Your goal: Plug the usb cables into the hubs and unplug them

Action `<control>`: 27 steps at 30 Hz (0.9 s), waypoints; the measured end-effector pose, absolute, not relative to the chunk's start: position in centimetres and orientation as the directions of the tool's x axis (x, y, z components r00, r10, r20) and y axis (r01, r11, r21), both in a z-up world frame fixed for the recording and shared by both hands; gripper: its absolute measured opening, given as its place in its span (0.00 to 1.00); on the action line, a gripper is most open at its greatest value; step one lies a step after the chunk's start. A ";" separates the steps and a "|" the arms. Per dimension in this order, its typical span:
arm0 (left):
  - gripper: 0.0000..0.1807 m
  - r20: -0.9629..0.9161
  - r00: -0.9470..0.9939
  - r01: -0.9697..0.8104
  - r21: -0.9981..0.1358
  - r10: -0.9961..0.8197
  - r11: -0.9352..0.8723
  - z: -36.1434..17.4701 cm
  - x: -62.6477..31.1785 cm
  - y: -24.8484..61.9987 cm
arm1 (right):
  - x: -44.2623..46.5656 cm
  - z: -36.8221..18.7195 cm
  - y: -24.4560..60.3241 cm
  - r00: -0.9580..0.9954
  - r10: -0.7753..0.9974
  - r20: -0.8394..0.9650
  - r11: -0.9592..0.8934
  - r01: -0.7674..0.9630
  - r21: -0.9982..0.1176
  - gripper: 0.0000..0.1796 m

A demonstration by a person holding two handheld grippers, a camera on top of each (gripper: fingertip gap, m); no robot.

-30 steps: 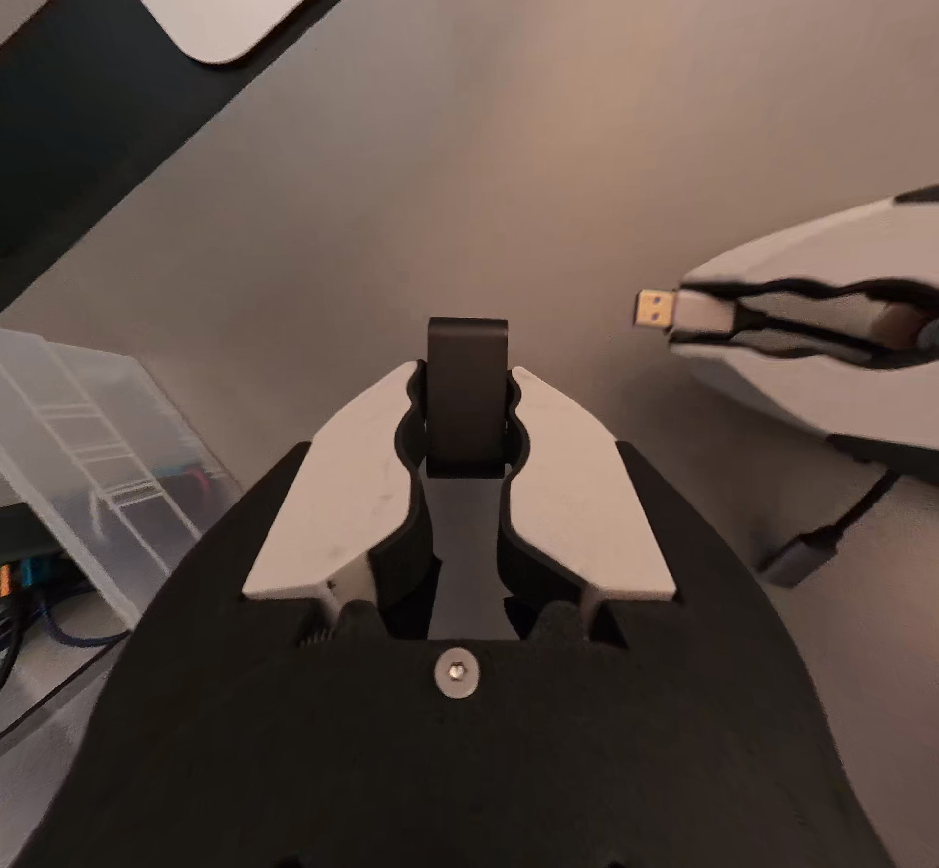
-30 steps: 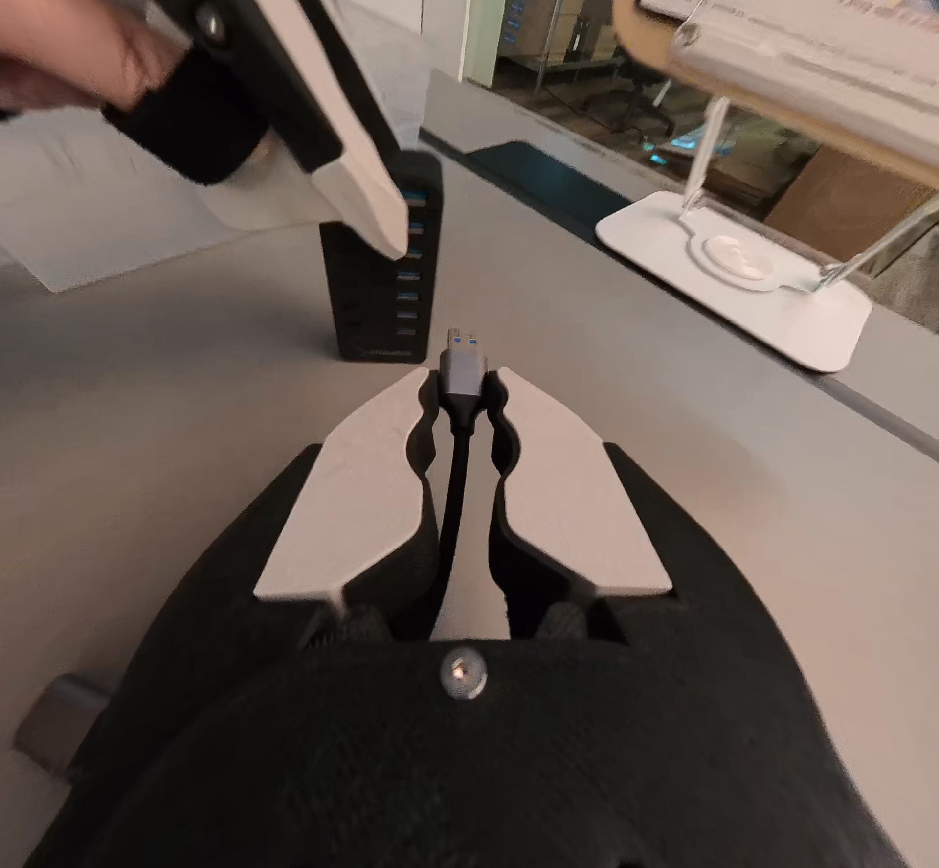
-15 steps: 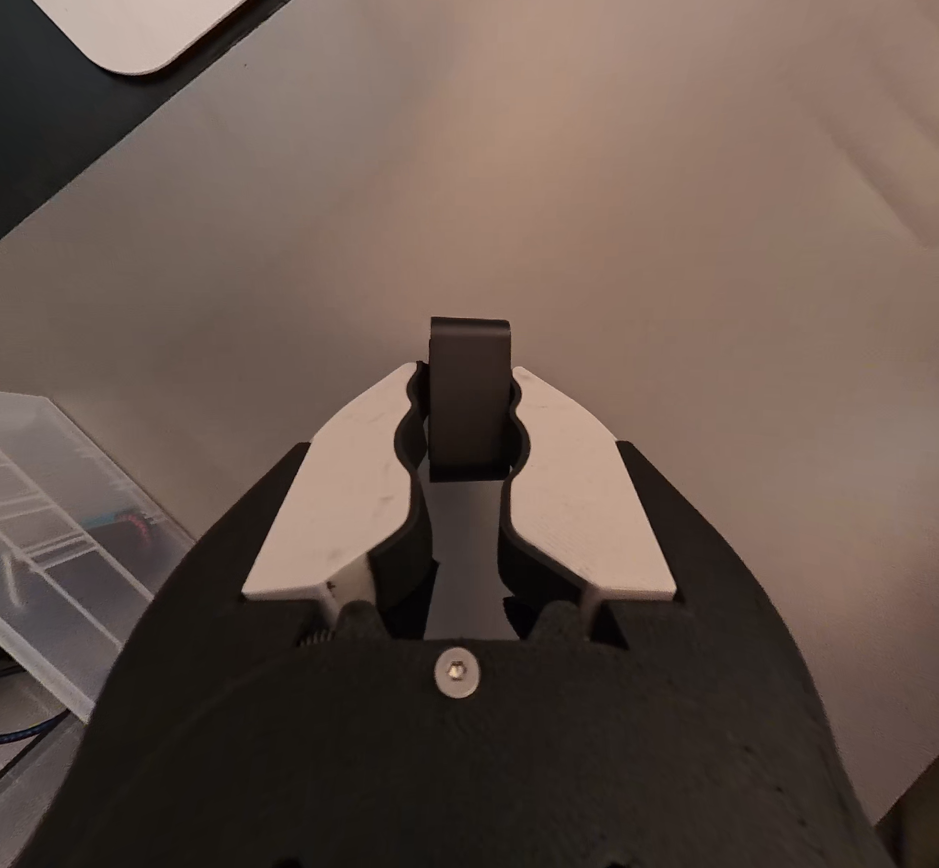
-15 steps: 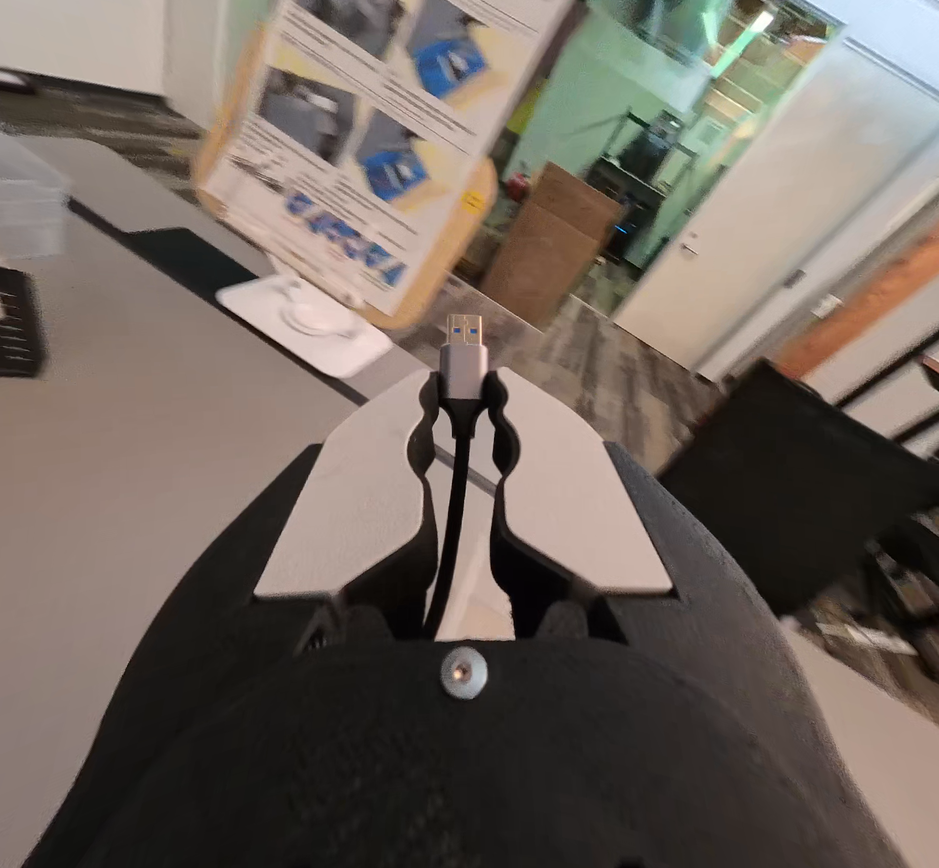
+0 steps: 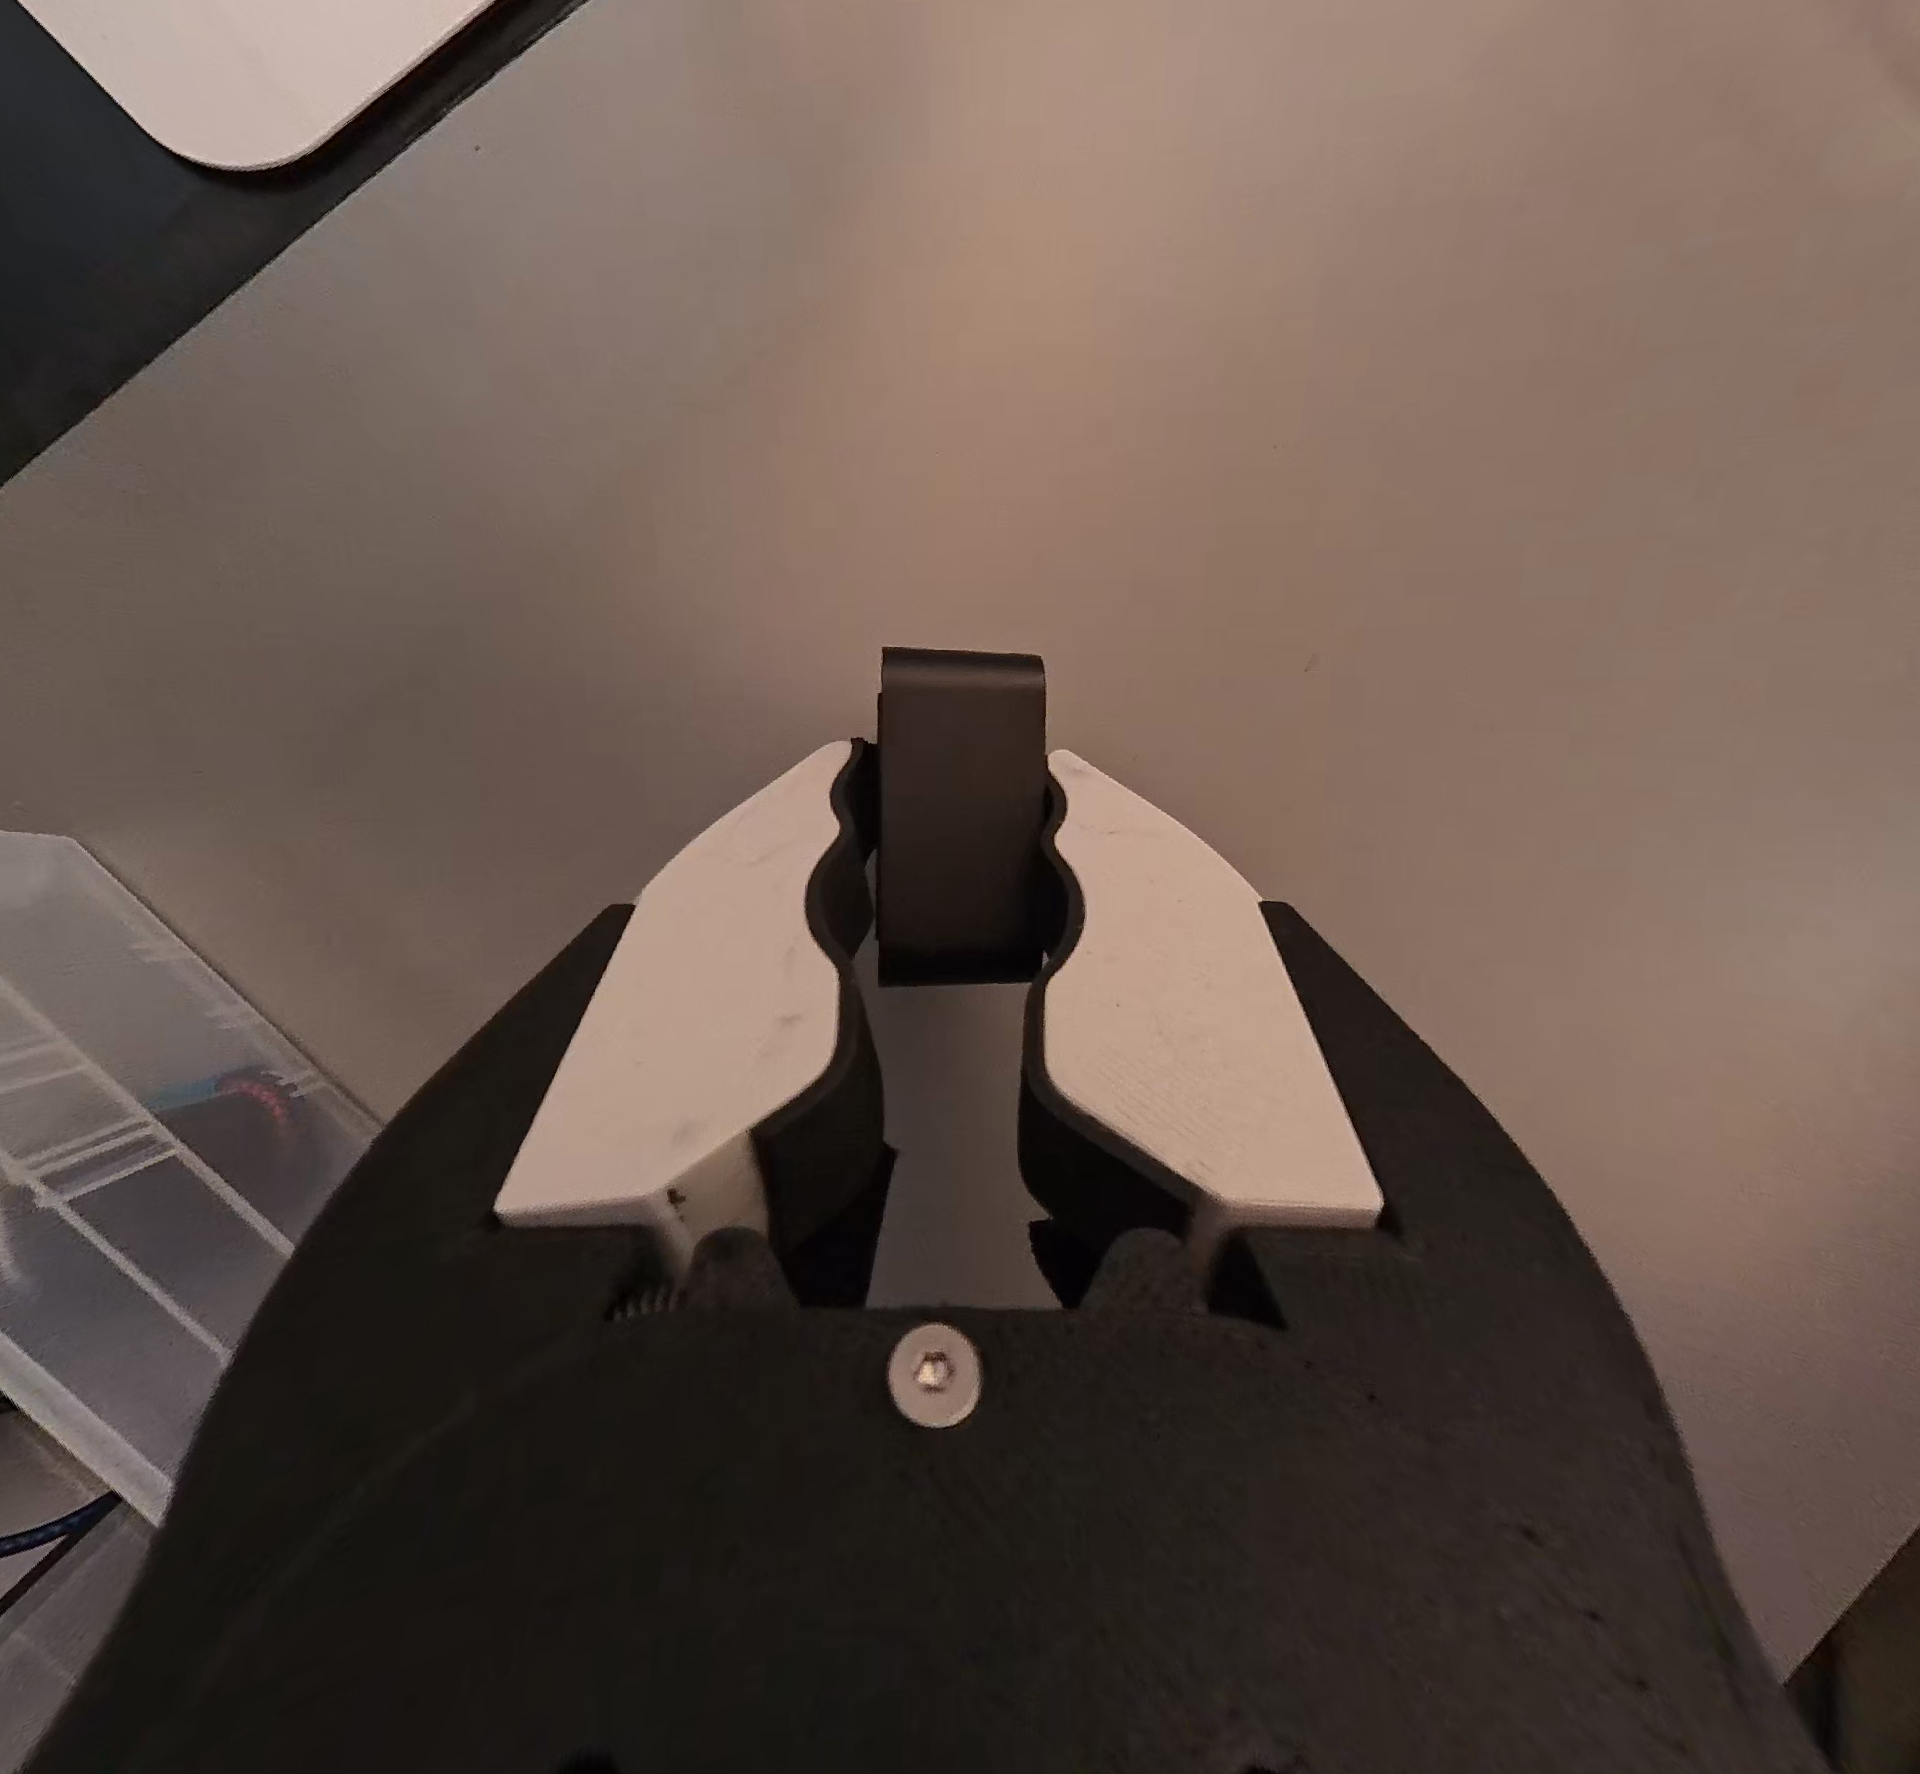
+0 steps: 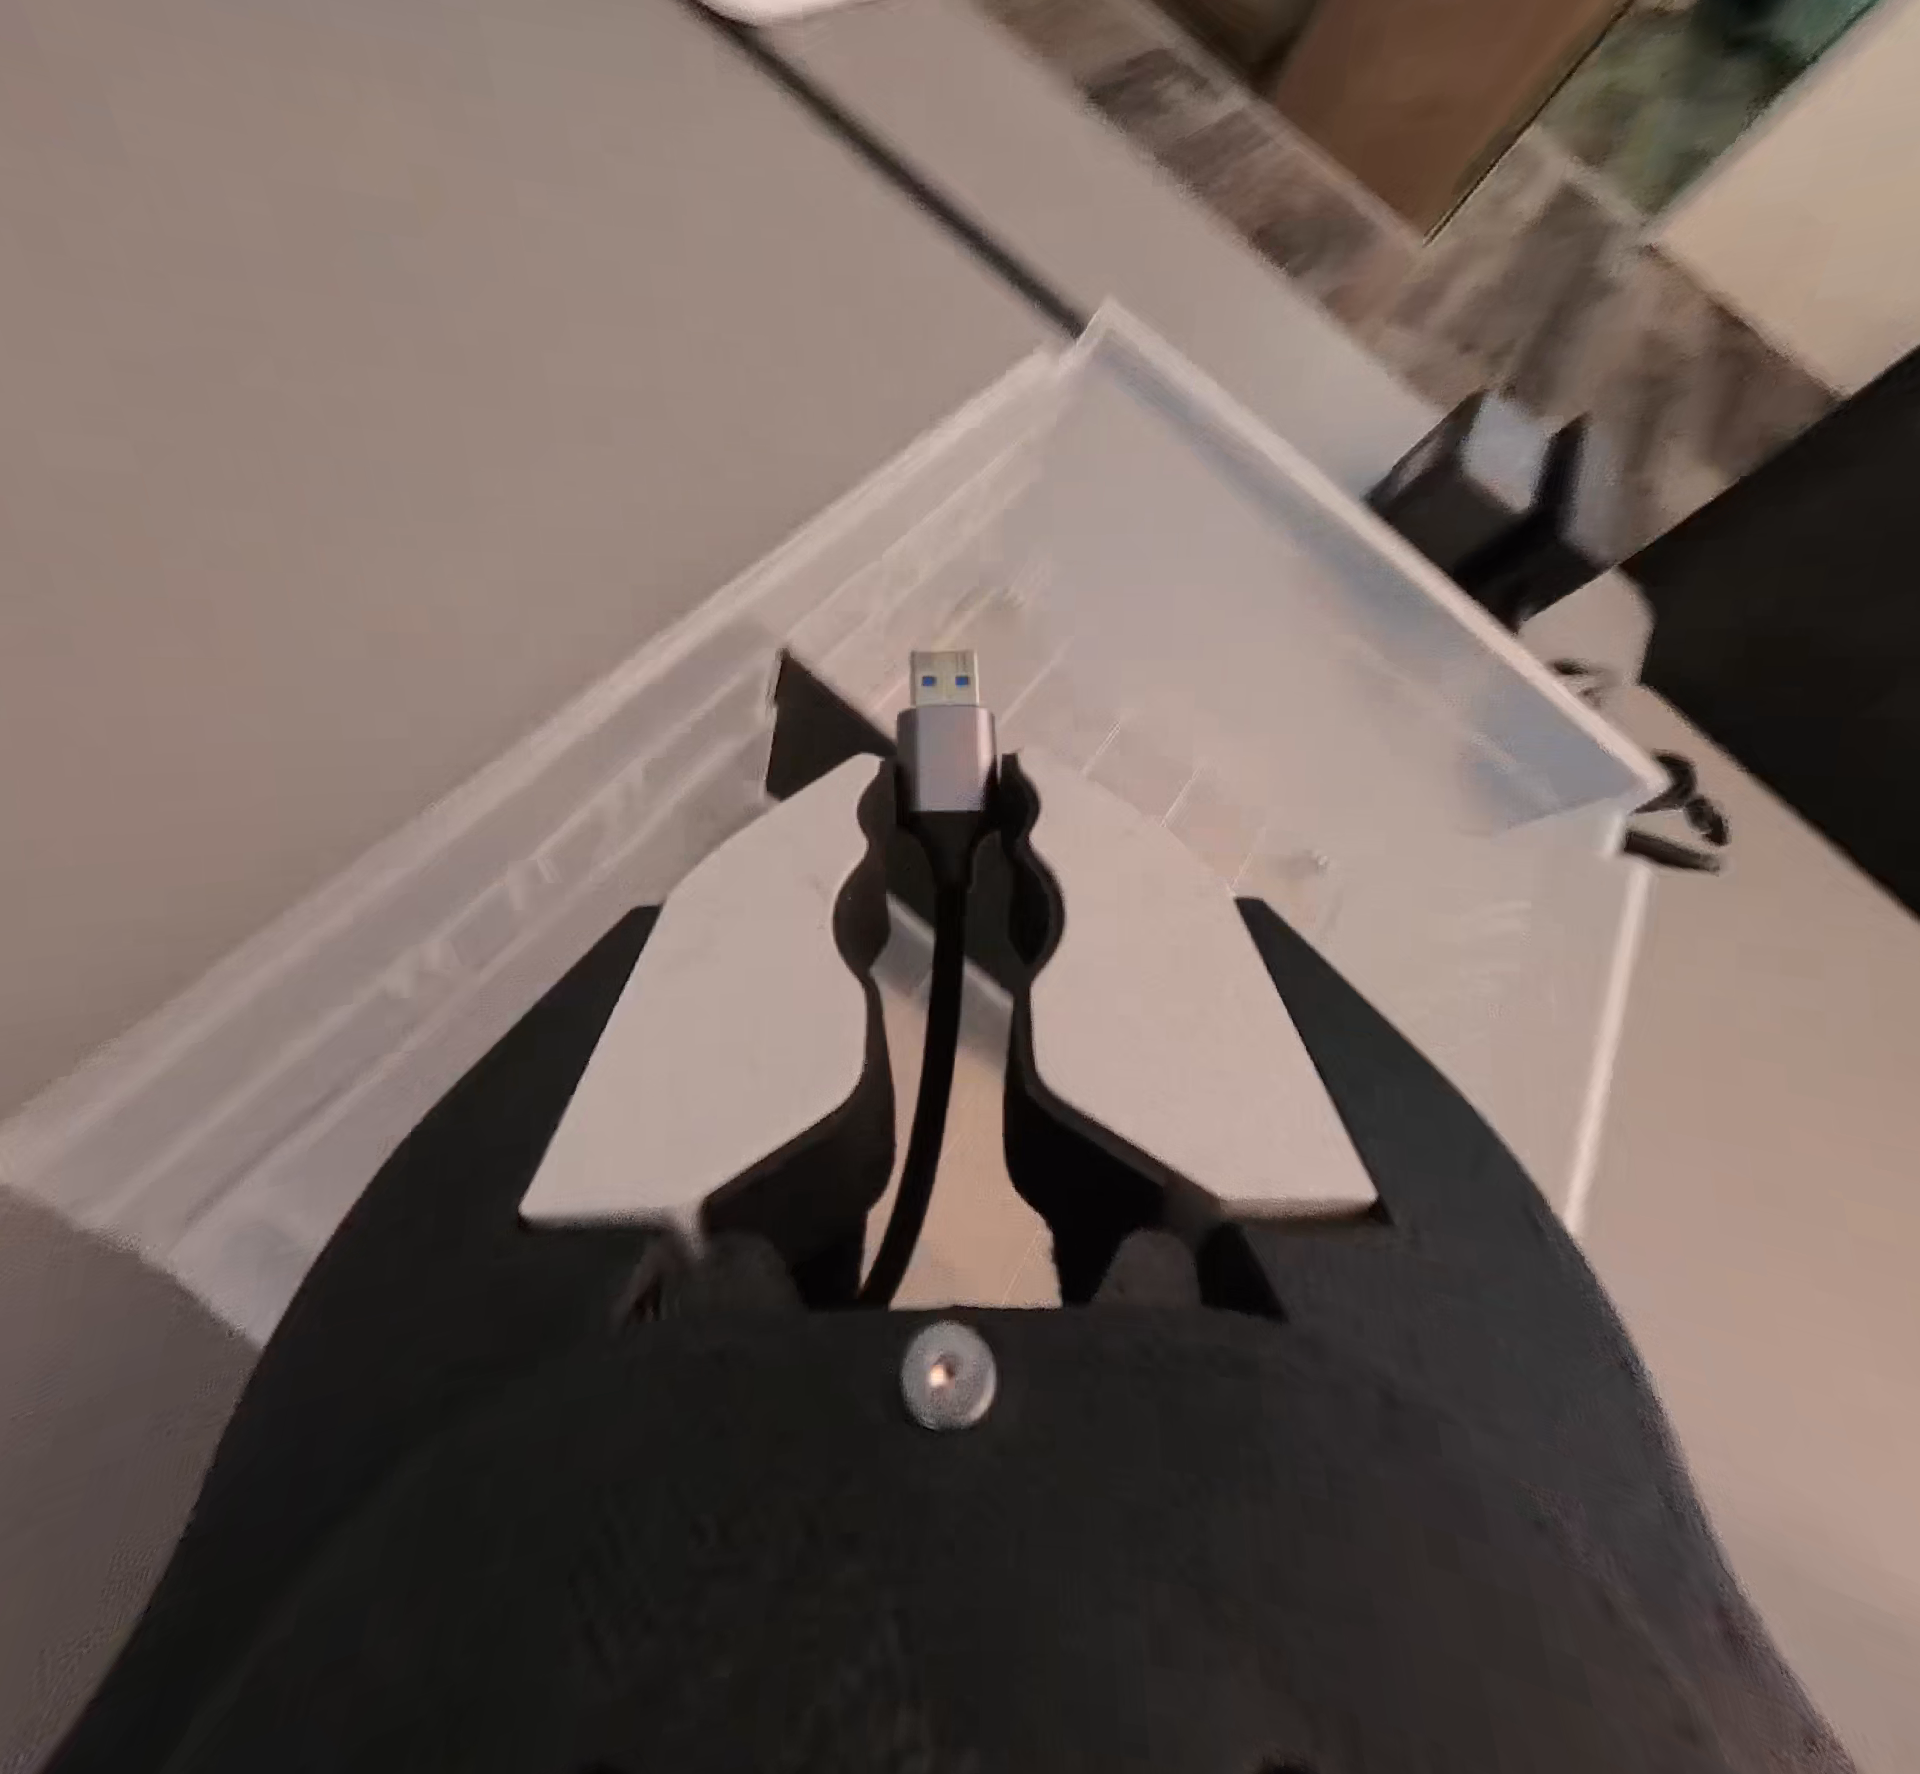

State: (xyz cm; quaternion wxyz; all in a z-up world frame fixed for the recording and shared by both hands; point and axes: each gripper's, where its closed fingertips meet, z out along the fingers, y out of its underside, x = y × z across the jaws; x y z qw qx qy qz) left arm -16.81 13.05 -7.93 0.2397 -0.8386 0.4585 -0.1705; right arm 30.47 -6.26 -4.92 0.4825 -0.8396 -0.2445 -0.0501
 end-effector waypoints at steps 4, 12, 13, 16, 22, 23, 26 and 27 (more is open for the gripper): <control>0.15 0.068 0.518 -0.689 -0.558 -0.853 -0.463 -7.9 -16.8 13.1 | 33.0 -9.3 -8.7 0.834 0.444 0.327 -0.621 0.549 -0.560 0.11; 0.14 0.066 0.514 -0.705 -0.535 -0.855 -0.465 -7.9 -16.7 13.2 | 35.8 -7.9 -8.6 0.823 0.373 0.428 -0.673 0.558 -0.485 0.25; 0.14 0.085 0.520 -0.696 -0.535 -0.850 -0.480 -7.9 -16.6 13.3 | 35.5 -6.5 -8.2 0.822 0.356 0.445 -0.641 0.561 -0.524 0.25; 0.14 0.190 0.508 -0.638 -0.573 -0.840 -0.515 -7.4 -15.7 13.1 | 33.8 -1.2 -6.3 0.834 0.213 0.510 -0.503 0.541 -0.674 0.29; 0.14 0.331 0.385 -0.547 -0.670 -0.862 -0.502 -4.5 -12.9 11.0 | 18.7 5.7 -3.3 0.833 0.035 0.552 -0.104 0.552 -0.827 0.32; 0.14 0.352 0.362 -0.529 -0.685 -0.863 -0.501 -3.9 -12.3 10.5 | 15.0 5.1 -2.8 0.853 0.058 0.519 -0.052 0.522 -0.851 0.31; 0.14 0.424 0.274 -0.477 -0.720 -0.864 -0.504 -2.1 -10.0 8.5 | 3.4 0.3 -0.6 0.888 0.258 0.381 -0.033 0.402 -0.915 0.34; 0.14 0.442 0.251 -0.458 -0.729 -0.861 -0.508 -1.6 -9.3 7.9 | 0.0 -1.1 0.2 0.880 0.310 0.359 -0.037 0.389 -0.921 0.37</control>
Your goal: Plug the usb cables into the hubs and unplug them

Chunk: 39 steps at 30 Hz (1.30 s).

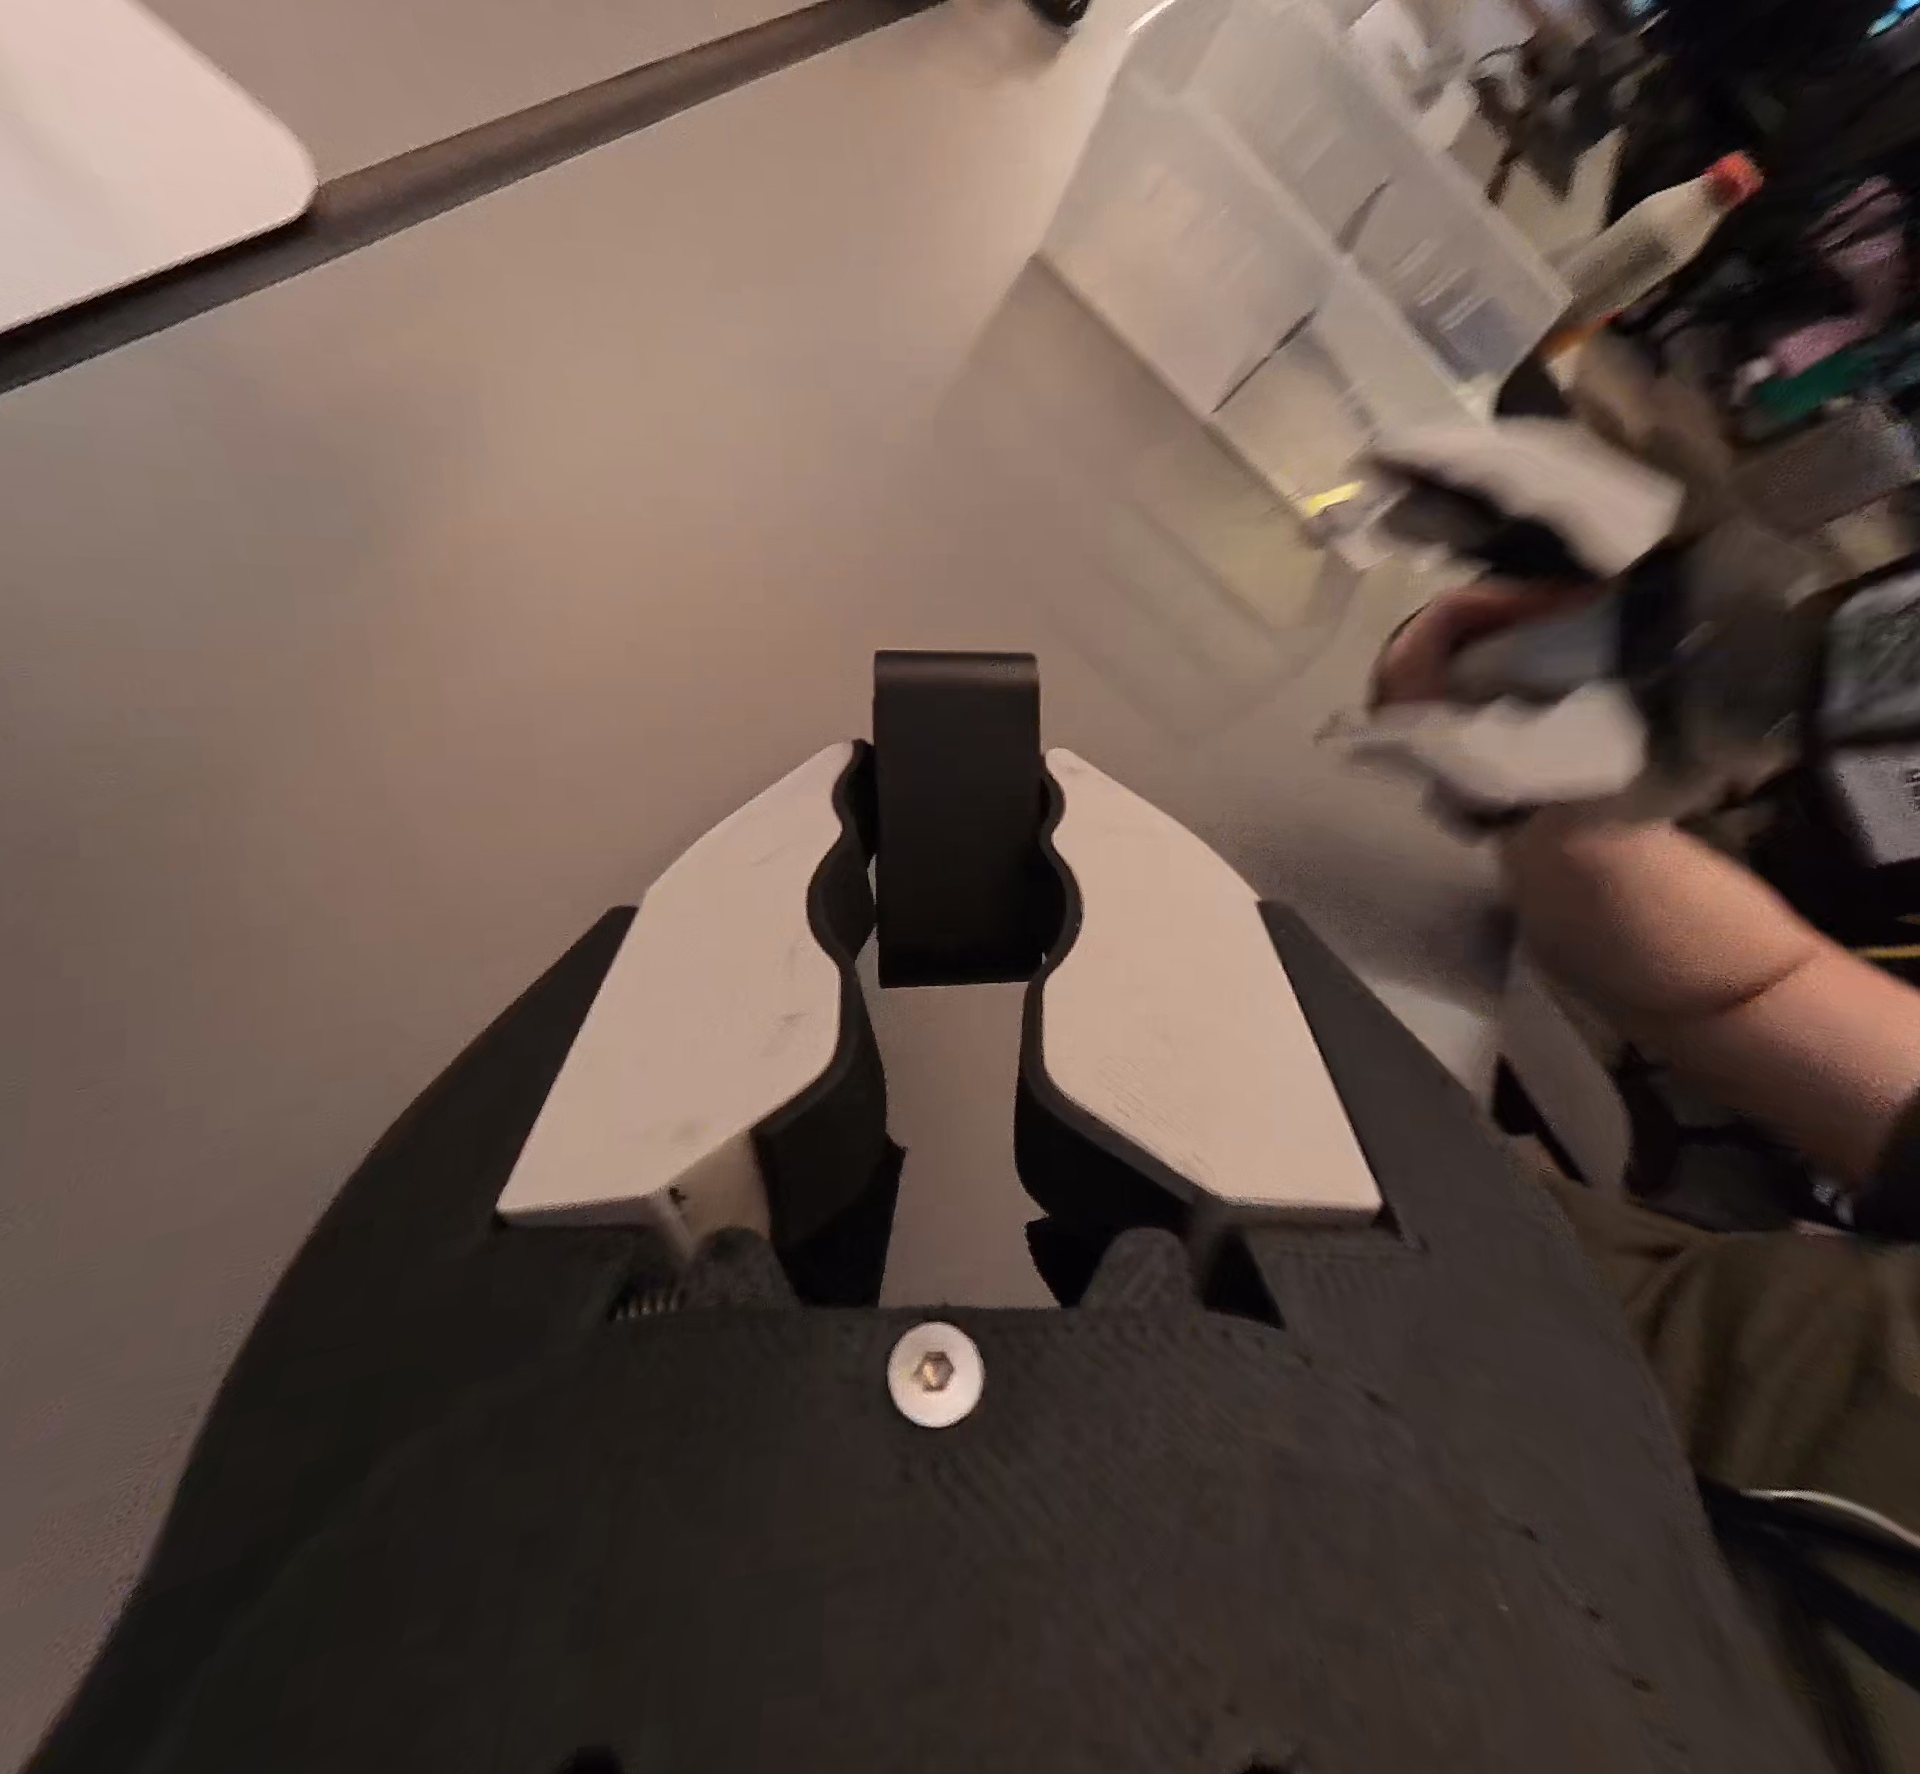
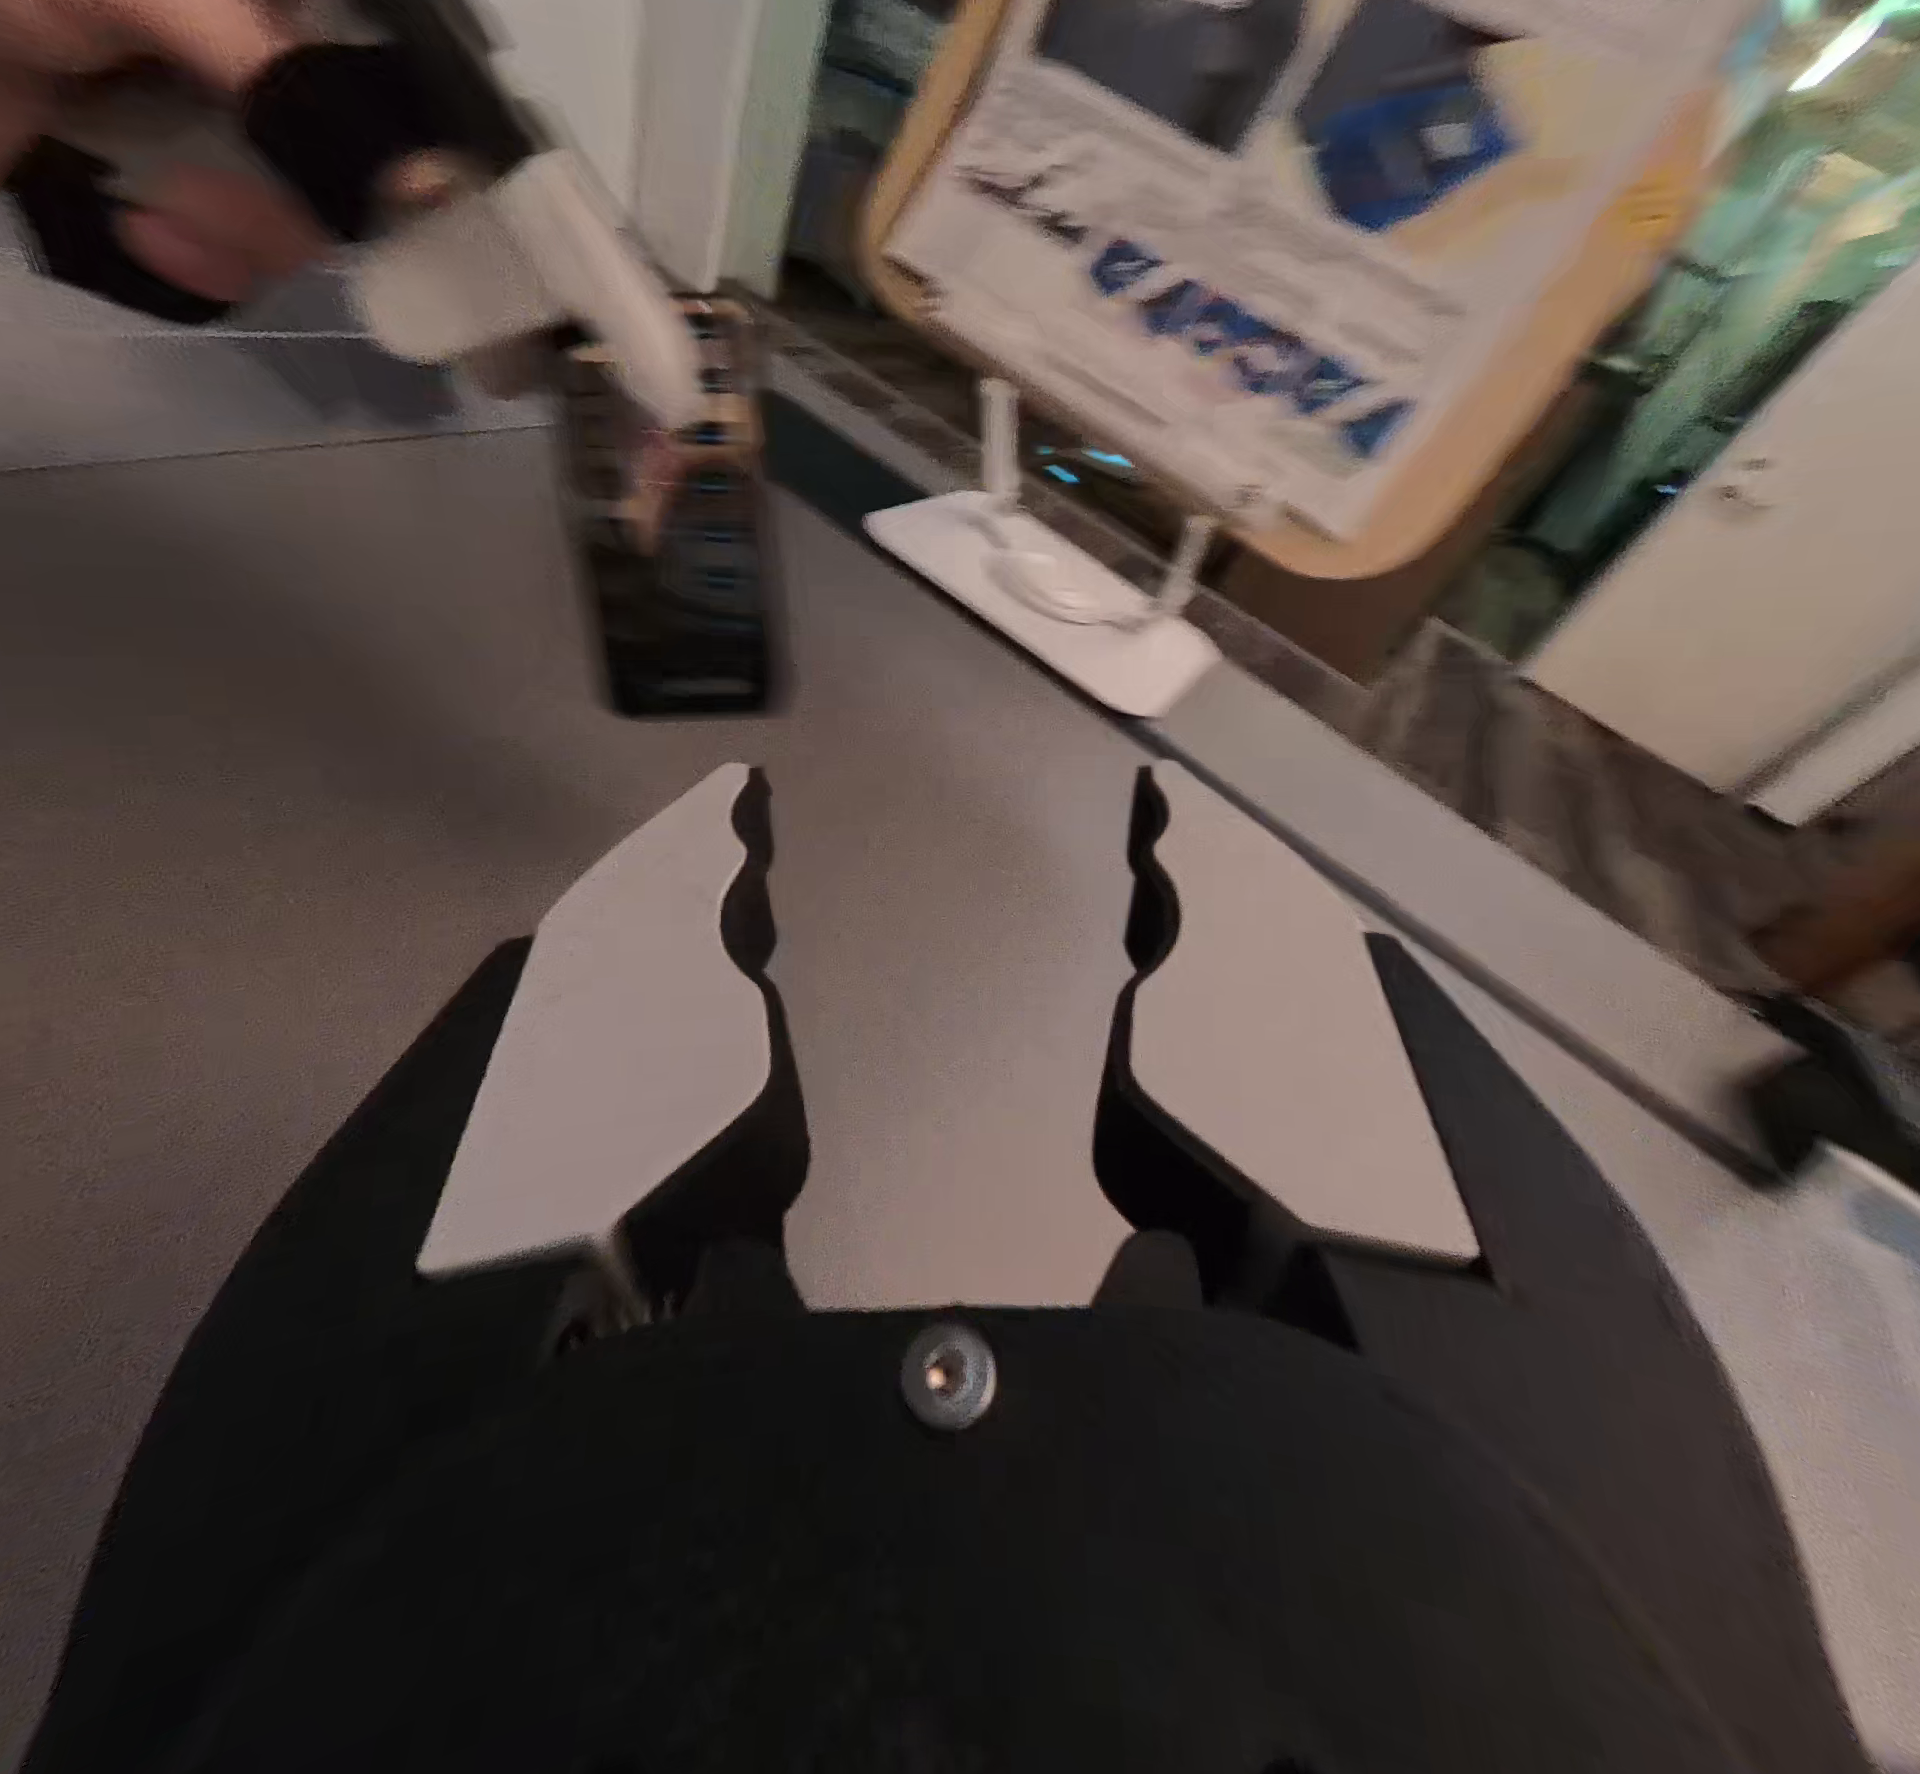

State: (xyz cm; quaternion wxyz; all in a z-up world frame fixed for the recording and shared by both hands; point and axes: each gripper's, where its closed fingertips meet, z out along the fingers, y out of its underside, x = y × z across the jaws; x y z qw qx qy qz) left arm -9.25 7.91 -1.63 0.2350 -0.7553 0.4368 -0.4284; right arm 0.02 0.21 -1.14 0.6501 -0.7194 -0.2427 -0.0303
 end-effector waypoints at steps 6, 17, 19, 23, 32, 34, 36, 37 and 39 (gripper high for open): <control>0.14 0.408 0.229 -0.474 -0.746 -0.884 -0.468 -1.3 -7.1 5.8 | -6.6 -2.6 4.5 0.842 0.331 0.425 -0.082 0.475 -0.876 0.45; 0.14 0.442 0.252 -0.485 -0.712 -0.861 -0.508 -2.3 -6.1 5.1 | -6.7 -5.1 6.3 0.857 0.398 0.327 -0.168 0.419 -0.892 0.32; 0.14 0.446 0.263 -0.487 -0.704 -0.855 -0.517 -2.5 -6.0 5.2 | -6.7 -5.5 6.5 0.852 0.392 0.346 -0.175 0.439 -0.881 0.33; 0.14 0.460 0.261 -0.478 -0.702 -0.849 -0.528 -2.5 -5.7 5.0 | -6.5 -5.7 6.3 0.845 0.405 0.349 -0.186 0.450 -0.873 0.33; 0.28 0.537 0.078 -0.356 -0.772 -0.840 -0.527 4.0 -7.1 2.8 | -0.9 0.3 4.0 0.800 0.250 0.545 -0.070 0.577 -0.814 0.33; 0.28 0.488 0.130 -0.322 -0.803 -0.863 -0.502 4.9 -8.5 3.9 | 3.0 2.8 3.7 0.786 0.209 0.582 -0.085 0.607 -0.790 0.33; 0.27 0.463 0.163 -0.322 -0.810 -0.871 -0.490 5.3 -9.7 4.5 | 9.3 5.8 3.9 0.784 0.163 0.598 -0.145 0.619 -0.772 0.33; 0.27 0.463 0.167 -0.325 -0.808 -0.870 -0.492 5.4 -10.2 4.6 | 12.2 6.8 4.1 0.789 0.202 0.580 -0.175 0.612 -0.771 0.33; 0.27 0.475 0.151 -0.319 -0.806 -0.867 -0.498 5.8 -10.6 4.5 | 18.9 6.8 4.6 0.800 0.275 0.534 -0.285 0.598 -0.749 0.33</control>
